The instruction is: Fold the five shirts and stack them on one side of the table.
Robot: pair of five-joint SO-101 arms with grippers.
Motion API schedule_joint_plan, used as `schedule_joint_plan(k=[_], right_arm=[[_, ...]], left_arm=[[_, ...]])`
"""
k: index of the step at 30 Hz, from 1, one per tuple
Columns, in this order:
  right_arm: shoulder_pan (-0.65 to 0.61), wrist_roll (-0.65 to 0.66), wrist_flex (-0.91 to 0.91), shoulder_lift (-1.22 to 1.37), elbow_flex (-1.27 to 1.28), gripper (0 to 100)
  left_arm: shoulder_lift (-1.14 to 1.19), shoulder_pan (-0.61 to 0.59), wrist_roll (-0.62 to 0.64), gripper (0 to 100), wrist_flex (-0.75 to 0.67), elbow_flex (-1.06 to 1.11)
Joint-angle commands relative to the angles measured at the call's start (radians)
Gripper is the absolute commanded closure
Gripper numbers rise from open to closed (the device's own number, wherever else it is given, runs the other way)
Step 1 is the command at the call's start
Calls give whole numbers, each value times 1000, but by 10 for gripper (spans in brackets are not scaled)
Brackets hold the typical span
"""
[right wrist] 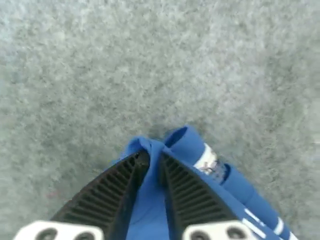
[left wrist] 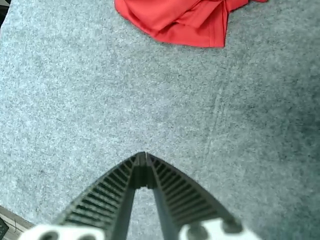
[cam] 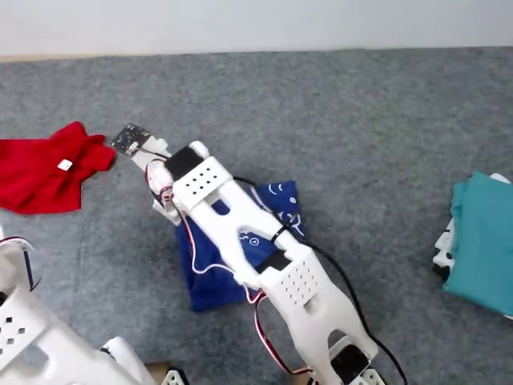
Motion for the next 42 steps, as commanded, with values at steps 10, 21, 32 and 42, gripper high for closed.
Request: schedule_joint_plan(k=[10, 21, 32, 42], right_arm=[[117, 87, -13, -18, -218, 987], [156, 160, -124, 31, -229, 987], [122, 118, -5, -30, -278, 759], [90, 80, 252, -94, -450, 742]], left_arm=[[-14, 0, 6, 996, 8, 2], [-12, 0, 6, 996, 8, 2], [-12, 0, 6, 996, 8, 2], [-8, 0, 6, 996, 8, 2]])
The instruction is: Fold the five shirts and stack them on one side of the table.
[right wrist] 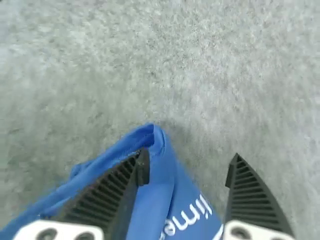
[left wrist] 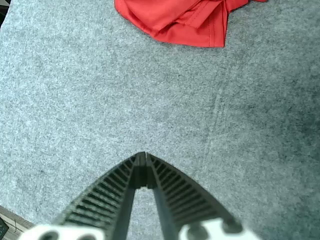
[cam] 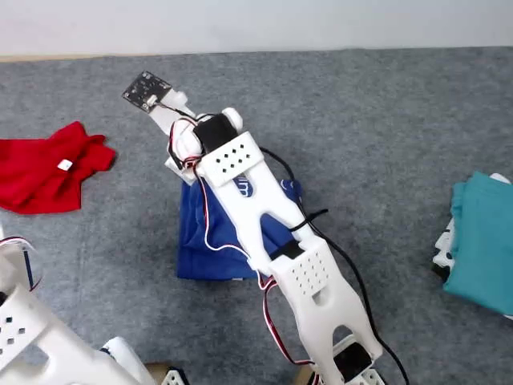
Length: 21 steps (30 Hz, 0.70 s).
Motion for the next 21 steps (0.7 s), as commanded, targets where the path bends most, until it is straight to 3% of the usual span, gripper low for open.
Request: schedule_joint_plan(k=[1, 6, 10, 15, 21], right_arm=[[-13, -8, 133, -94, -100, 742], [-12, -11, 183, -154, -44, 776], [-44, -11, 183, -265, 176, 829], [-76, -46, 179, -389, 483, 830], [-136, -86, 154, -364, 583, 830]], left_arm=[[-8, 0, 6, 996, 8, 2], [-6, 2, 6, 996, 6, 4], [-12, 2, 6, 996, -23, 19], [-14, 2, 6, 996, -26, 35], [-6, 2, 6, 996, -28, 39]])
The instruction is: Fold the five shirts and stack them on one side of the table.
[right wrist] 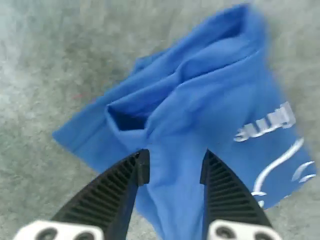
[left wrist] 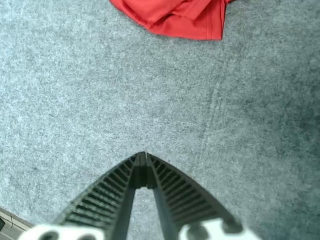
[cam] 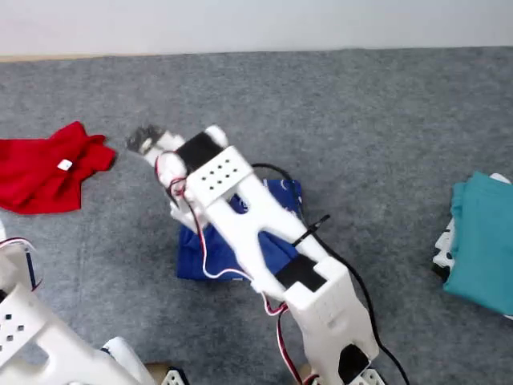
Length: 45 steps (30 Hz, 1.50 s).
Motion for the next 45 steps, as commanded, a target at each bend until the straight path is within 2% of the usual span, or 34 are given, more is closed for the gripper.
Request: schedule_joint_plan(k=[1, 6, 14, 20, 27, 34, 45], right_arm=[[-36, -17, 12, -36, 2, 830], [-79, -17, -10, 31, 2, 831], [-74, -12, -28, 102, 2, 835], [-84, -9, -41, 104, -14, 992], [-96, 69, 42, 102, -106, 988], [-116, 72, 45, 13, -106, 989], [-202, 71, 42, -84, 141, 989]], left_arm=[[-8, 2, 6, 996, -20, -1], [-12, 2, 6, 996, -20, 1], [-14, 2, 6, 996, -15, 1], [-14, 2, 6, 996, -15, 1], [-14, 2, 6, 996, -18, 1], [-14, 2, 6, 996, -20, 1], [-12, 2, 6, 996, -20, 1]])
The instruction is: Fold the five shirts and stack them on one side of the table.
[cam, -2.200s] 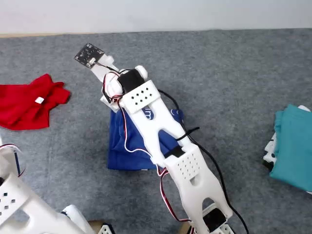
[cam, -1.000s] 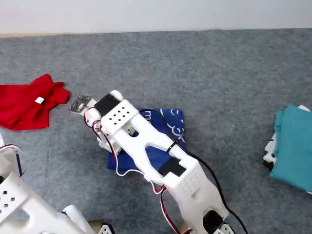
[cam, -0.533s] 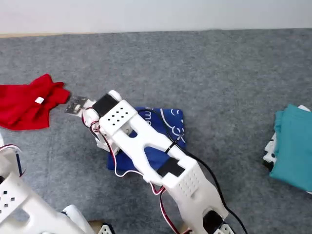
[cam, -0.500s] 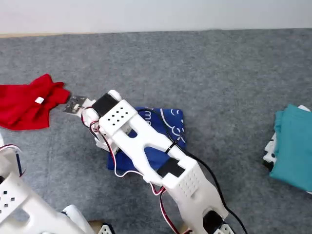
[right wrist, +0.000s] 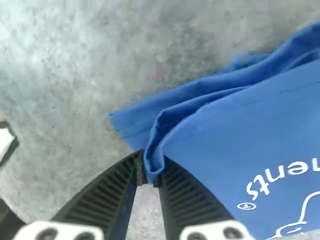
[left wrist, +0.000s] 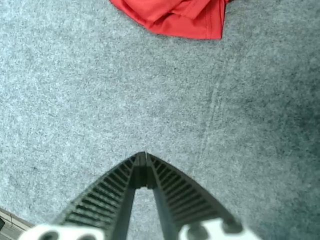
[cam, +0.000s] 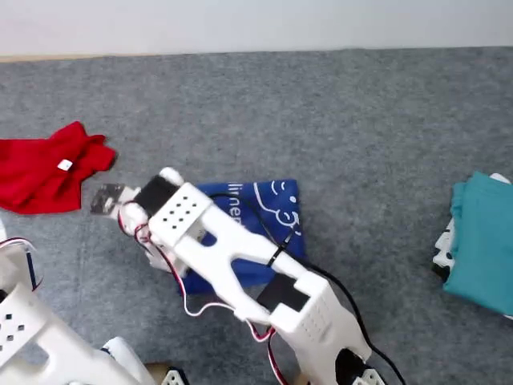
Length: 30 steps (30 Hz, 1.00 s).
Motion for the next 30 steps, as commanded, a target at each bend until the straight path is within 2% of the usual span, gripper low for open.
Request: schedule_joint_plan(k=[1, 6, 12, 14, 20, 25, 30], right_arm=[[-12, 11, 41, -71, 9, 989], [-5, 12, 41, -21, 9, 980], [-10, 5, 42, -47, 8, 793], [-10, 6, 41, -96, 6, 773], [61, 12, 41, -188, 8, 835], [128, 12, 39, -139, 8, 990], [108, 11, 30, -33, 11, 988]], left_arm=[[-11, 2, 6, 996, -20, -2], [-11, 2, 6, 996, -20, -2], [-12, 2, 6, 996, -20, -2], [-12, 2, 6, 996, -20, -2], [-12, 2, 6, 996, -20, -2], [-12, 2, 6, 996, -20, -2], [-12, 2, 6, 996, -20, -2]])
